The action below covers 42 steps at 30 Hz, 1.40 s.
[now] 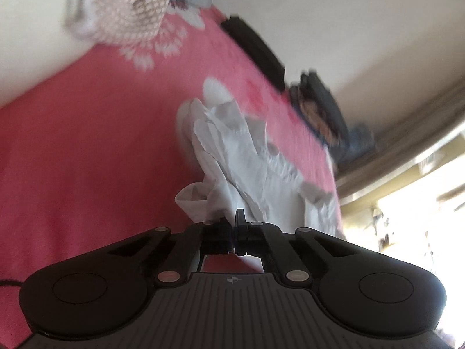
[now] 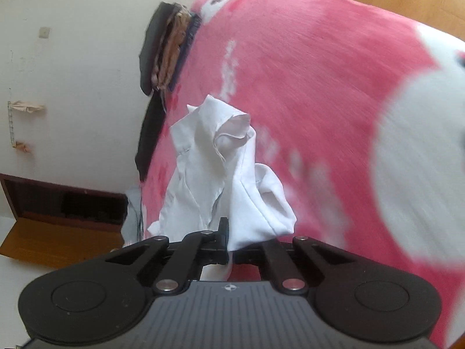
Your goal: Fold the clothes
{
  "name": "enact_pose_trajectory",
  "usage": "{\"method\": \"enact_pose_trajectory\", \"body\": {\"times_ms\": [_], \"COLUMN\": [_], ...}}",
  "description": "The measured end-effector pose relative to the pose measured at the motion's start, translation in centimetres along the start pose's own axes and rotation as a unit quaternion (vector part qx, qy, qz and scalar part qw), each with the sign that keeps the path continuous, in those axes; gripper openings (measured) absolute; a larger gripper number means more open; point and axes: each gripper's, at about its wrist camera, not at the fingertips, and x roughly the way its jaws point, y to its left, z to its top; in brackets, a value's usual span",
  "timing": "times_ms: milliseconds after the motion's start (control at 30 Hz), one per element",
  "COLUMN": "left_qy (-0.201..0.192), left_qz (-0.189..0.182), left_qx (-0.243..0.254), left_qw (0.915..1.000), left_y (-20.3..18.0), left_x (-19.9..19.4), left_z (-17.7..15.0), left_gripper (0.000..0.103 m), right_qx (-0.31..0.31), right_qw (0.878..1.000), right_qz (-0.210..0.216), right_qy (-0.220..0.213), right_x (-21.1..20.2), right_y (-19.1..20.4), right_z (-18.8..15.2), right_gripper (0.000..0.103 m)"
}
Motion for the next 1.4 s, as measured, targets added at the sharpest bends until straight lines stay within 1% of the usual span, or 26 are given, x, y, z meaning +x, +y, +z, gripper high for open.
{"method": "enact_pose_trajectory", "body": {"times_ms": [100,167,267,333,367,400,467,500,533,567,600,633,667,733,800,833,867,900,933,1000,1067,1133,1233,1367,1400], "left_qy": [0.056,0.094,0.146,0.178,0.191,0.196,0.207,0.211,0.211,0.208,0.204,0.203,0.201,0.193,0.179,0.167,0.152,0.137,0.123,0.111,0.101,0.094,0.085,0.089,0.092], "left_qz": [0.015,0.029,0.049,0.061,0.065,0.062,0.058,0.056,0.056,0.057,0.060,0.064,0.067,0.073,0.072,0.069,0.068,0.067,0.065,0.058,0.055,0.055,0.062,0.060,0.061], "left_qx": [0.018,0.023,0.032,0.042,0.047,0.054,0.068,0.076,0.090,0.105,0.120,0.134,0.148,0.170,0.180,0.178,0.172,0.165,0.159,0.141,0.126,0.116,0.103,0.083,0.080], "left_qw": [0.9982,0.9949,0.9875,0.9813,0.9782,0.9770,0.9744,0.9730,0.9718,0.9707,0.9696,0.9679,0.9660,0.9637,0.9647,0.9674,0.9710,0.9744,0.9774,0.9819,0.9853,0.9872,0.9891,0.9907,0.9907], "left_y": [1.0,1.9,3.1,3.8,4.1,4.1,4.3,4.3,4.1,3.8,3.6,3.6,3.5,3.2,2.9,2.8,2.8,2.8,2.8,2.8,3.0,3.4,3.9,4.7,4.9], "left_x": [-3.3,-5.2,-6.5,-7.0,-7.2,-7.1,-6.8,-6.8,-7.1,-7.7,-8.3,-9.1,-9.8,-11.3,-12.6,-12.9,-12.8,-12.7,-12.5,-11.2,-9.9,-9.3,-9.0,-8.6,-8.5], "left_z": [-2.5,-4.4,-6.9,-8.4,-9.0,-9.0,-8.9,-8.9,-8.6,-8.4,-8.2,-8.1,-8.1,-7.8,-7.5,-7.2,-6.9,-6.5,-6.2,-5.5,-4.9,-4.4,-3.8,-3.8,-3.8], "left_gripper": [0.000,0.000,0.000,0.000,0.002,0.004,0.007,0.011,0.021,0.024,0.025,0.028,0.033,0.036,0.038,0.042,0.050,0.054,0.055,0.056,0.056,0.056,0.056,0.056,0.056], "right_qx": [0.005,0.013,0.028,0.019,0.011,0.009,0.013,0.010,-0.003,-0.026,-0.053,-0.080,-0.107,-0.157,-0.218,-0.245,-0.271,-0.283,-0.284,-0.272,-0.252,-0.236,-0.211,-0.213,-0.213], "right_qw": [0.999,0.998,0.995,0.993,0.990,0.988,0.986,0.985,0.984,0.982,0.979,0.975,0.971,0.962,0.951,0.947,0.944,0.944,0.946,0.949,0.946,0.940,0.933,0.922,0.920], "right_qz": [-0.021,-0.034,-0.060,-0.087,-0.101,-0.111,-0.119,-0.120,-0.127,-0.137,-0.148,-0.161,-0.175,-0.194,-0.196,-0.184,-0.167,-0.142,-0.111,-0.063,-0.036,-0.019,-0.009,-0.031,-0.033], "right_qy": [0.026,0.045,0.069,0.083,0.095,0.104,0.115,0.120,0.126,0.129,0.130,0.128,0.125,0.110,0.094,0.091,0.089,0.095,0.107,0.148,0.199,0.245,0.292,0.321,0.327], "right_x": [-2.9,-4.9,-7.6,-8.9,-9.2,-9.4,-9.6,-9.9,-10.1,-10.7,-11.4,-12.4,-13.5,-15.7,-17.2,-17.5,-17.4,-16.8,-15.9,-12.7,-9.3,-6.3,-2.9,-1.0,-0.9], "right_y": [-1.2,-2.3,-4.1,-5.0,-5.5,-5.9,-6.4,-6.2,-5.8,-5.0,-4.2,-3.4,-2.6,-1.0,1.0,2.1,3.2,4.0,4.6,5.1,4.9,4.6,4.2,3.7,3.5], "right_z": [-3.0,-5.2,-8.5,-10.4,-11.2,-11.6,-11.7,-11.5,-11.2,-10.9,-10.6,-10.4,-10.2,-9.7,-9.5,-9.4,-9.4,-9.4,-9.4,-9.9,-11.0,-12.2,-13.6,-15.0,-15.4], "right_gripper": [0.001,0.001,0.001,0.001,0.002,0.003,0.005,0.011,0.019,0.023,0.033,0.040,0.040,0.040,0.040,0.040,0.040,0.040,0.040,0.040,0.040,0.040,0.040,0.041,0.042]}}
